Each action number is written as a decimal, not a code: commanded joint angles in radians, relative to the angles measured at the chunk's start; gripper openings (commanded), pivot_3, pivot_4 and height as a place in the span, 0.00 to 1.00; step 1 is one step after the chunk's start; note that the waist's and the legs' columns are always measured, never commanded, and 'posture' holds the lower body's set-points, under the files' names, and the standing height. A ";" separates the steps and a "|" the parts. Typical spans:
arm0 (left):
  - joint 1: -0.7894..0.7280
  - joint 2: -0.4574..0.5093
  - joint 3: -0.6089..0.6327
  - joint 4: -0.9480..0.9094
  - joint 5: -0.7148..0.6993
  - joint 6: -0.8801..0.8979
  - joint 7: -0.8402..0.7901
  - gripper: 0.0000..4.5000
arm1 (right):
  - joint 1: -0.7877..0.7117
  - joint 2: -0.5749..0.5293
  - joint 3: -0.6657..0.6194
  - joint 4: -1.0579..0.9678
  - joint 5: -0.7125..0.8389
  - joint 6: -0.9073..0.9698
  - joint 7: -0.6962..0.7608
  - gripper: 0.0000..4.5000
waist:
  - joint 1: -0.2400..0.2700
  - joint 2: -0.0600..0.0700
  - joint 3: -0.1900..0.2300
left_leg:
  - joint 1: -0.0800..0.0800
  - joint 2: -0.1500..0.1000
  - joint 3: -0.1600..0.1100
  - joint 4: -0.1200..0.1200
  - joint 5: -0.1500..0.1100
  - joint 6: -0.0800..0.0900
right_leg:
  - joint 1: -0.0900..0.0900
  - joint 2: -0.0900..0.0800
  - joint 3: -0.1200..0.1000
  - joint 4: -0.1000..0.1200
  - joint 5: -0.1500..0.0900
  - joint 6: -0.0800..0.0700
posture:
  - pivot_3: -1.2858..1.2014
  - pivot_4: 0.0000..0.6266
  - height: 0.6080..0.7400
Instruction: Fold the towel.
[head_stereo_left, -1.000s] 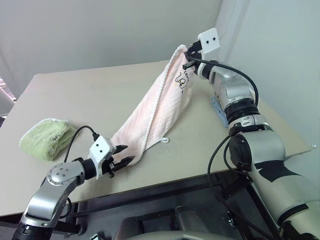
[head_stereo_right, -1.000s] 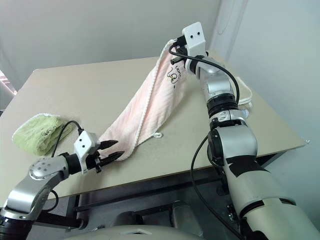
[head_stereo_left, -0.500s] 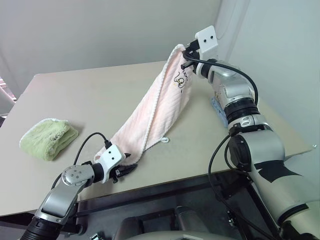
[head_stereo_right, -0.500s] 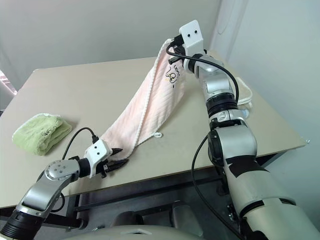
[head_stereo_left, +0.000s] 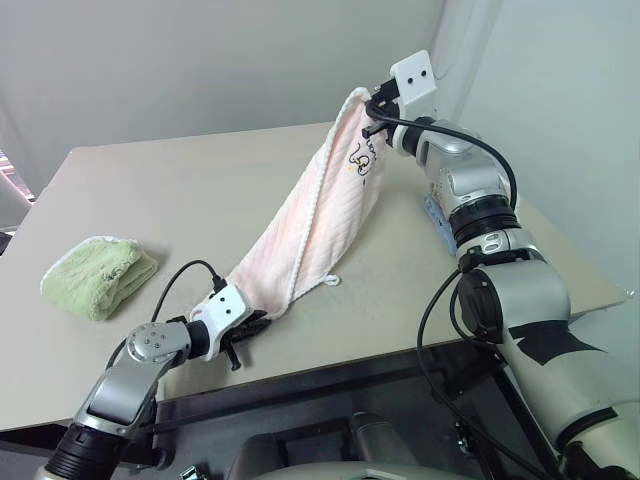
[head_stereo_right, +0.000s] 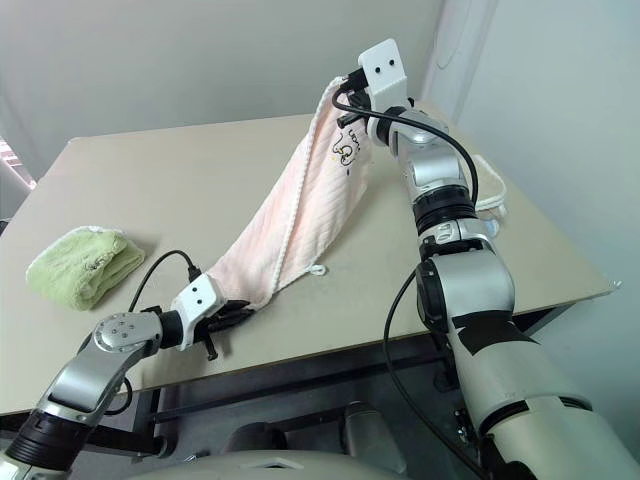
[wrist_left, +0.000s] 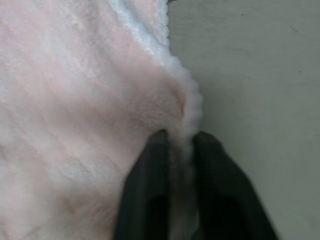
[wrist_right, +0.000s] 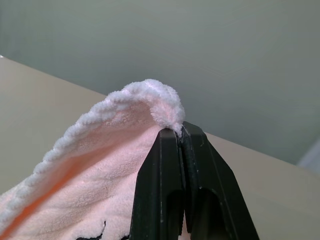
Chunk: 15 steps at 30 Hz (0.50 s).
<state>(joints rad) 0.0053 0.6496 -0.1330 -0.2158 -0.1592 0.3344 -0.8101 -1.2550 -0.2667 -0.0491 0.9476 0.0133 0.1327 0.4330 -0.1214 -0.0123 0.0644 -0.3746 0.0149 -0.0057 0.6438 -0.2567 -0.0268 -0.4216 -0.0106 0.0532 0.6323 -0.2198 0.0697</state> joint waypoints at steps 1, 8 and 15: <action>-0.002 0.009 0.015 -0.009 -0.018 0.005 -0.020 0.01 | -0.013 -0.011 -0.004 -0.055 0.005 -0.007 -0.009 0.00 | 0.000 0.000 0.000 | 0.000 0.000 0.000 0.000 0.000 0.000 | 0.000 0.000 0.000 0.000 0.000 0.000 | 0.52 0.00 0.92; -0.030 0.049 0.246 -0.057 -0.214 0.144 -0.030 0.01 | 0.029 -0.019 0.002 -0.071 -0.001 -0.012 -0.007 0.00 | 0.000 0.000 0.000 | 0.000 0.000 0.000 0.000 0.000 0.000 | 0.000 0.000 0.000 0.000 0.000 0.000 | 0.52 0.00 0.92; -0.210 0.137 0.471 0.217 -0.280 0.142 -0.012 0.01 | 0.083 -0.071 0.004 -0.044 -0.021 -0.012 -0.020 0.00 | 0.000 0.000 0.000 | 0.000 -0.001 -0.001 0.000 0.000 0.000 | 0.000 0.000 -0.001 0.000 0.000 0.000 | 0.52 0.00 0.92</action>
<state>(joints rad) -0.1614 0.7852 0.3157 -0.0409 -0.4395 0.5097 -0.8293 -1.1490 -0.3272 -0.0416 0.9314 -0.0060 0.1325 0.4247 -0.1214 -0.0121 0.0646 -0.3749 0.0141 -0.0061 0.6440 -0.2566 -0.0266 -0.4216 -0.0109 0.0524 0.6321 -0.2199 0.0699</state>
